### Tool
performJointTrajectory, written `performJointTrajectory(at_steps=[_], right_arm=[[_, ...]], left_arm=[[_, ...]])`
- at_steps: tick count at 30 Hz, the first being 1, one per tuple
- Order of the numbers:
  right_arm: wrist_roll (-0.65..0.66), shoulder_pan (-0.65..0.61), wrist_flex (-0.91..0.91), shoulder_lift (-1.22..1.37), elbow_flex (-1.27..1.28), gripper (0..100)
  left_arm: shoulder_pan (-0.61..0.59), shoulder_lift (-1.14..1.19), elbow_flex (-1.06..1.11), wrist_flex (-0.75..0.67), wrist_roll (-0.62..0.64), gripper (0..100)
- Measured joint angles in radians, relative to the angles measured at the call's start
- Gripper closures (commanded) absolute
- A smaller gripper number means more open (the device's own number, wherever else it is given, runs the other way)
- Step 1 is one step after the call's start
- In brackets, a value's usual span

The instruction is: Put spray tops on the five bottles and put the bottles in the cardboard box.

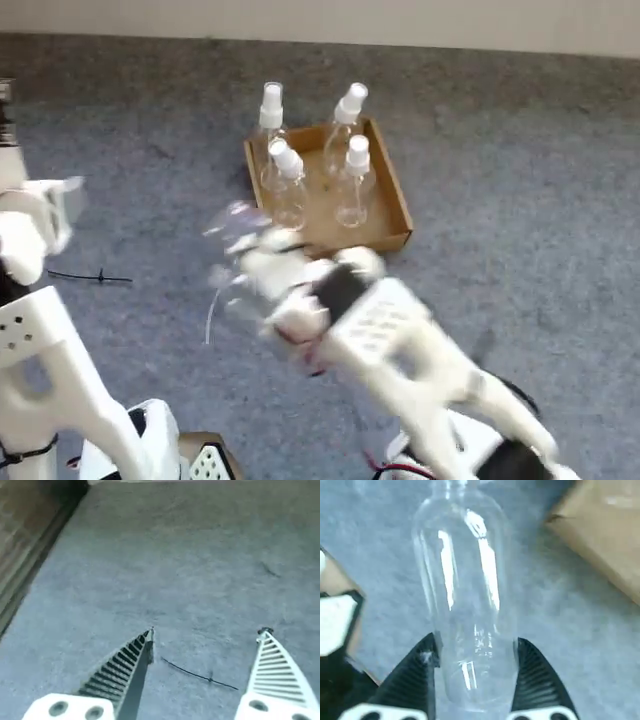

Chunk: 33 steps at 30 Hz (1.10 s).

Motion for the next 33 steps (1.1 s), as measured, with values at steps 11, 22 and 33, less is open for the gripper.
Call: performJointTrajectory(at_steps=[11,22,33], right_arm=[[0.47,1.026,-0.153,-0.121,0.144,99.4],[0.574,1.316,-0.499,0.253,0.296,99.4],[0.574,1.316,-0.512,0.462,0.201,99.0]], left_arm=[[0.384,0.178,0.003,0.08,0.023,71],[0.532,0.644,-0.152,0.143,0.006,71],[0.531,0.859,-0.157,0.063,0.006,71]])
